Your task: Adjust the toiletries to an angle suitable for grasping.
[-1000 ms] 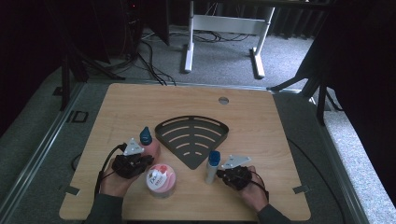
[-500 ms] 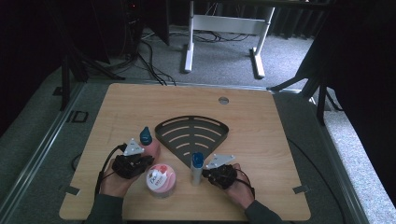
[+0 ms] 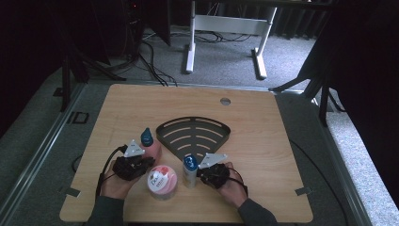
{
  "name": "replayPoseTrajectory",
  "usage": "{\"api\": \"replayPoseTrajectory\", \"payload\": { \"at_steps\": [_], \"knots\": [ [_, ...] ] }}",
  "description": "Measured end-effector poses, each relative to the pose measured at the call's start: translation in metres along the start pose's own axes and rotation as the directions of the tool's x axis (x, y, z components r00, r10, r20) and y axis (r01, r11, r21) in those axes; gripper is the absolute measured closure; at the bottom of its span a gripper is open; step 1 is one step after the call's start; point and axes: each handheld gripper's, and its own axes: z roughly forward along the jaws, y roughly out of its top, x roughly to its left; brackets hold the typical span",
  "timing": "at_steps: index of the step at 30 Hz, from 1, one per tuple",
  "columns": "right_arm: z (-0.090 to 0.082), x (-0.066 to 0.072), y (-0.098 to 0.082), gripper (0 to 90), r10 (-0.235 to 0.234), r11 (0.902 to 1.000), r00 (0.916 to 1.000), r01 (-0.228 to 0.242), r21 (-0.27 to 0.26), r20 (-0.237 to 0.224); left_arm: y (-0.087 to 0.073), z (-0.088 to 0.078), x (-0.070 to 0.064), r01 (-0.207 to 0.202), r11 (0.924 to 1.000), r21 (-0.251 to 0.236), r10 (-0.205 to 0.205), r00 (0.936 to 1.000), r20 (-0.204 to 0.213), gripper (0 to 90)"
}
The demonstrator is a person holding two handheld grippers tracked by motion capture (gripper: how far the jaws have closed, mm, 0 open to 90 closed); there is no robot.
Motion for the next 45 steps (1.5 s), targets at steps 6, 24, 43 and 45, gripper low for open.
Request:
{"api": "replayPoseTrajectory", "payload": {
  "at_steps": [6, 24, 43, 45],
  "knots": [
    [-0.019, 0.011, -0.012, 90.0, -0.015, 0.9999, 0.9999, 0.015, -0.004, -0.005, -0.001, 0.0, 0.0, 0.006, 1.0, -0.001, -0.006, 1.0, -0.001, 82.9],
    [-0.012, 0.026, -0.011, 90.0, -0.058, 0.9983, 0.9974, 0.059, 0.0, -0.042, -0.004, 0.001, 0.001, 0.007, 0.9999, 0.012, -0.007, 1.0, 0.002, 83.1],
    [0.016, 0.007, 0.022, 90.0, -0.064, 0.9979, 0.9976, 0.064, -0.007, -0.027, -0.005, 0.001, 0.002, 0.009, 0.9999, 0.008, -0.009, 0.9999, 0.006, 83.5],
    [0.021, 0.006, 0.027, 90.0, -0.063, 0.998, 0.9975, 0.062, -0.009, -0.032, -0.005, 0.001, 0.002, 0.009, 0.9999, 0.009, -0.009, 0.9999, 0.005, 83.6]
  ]
}}
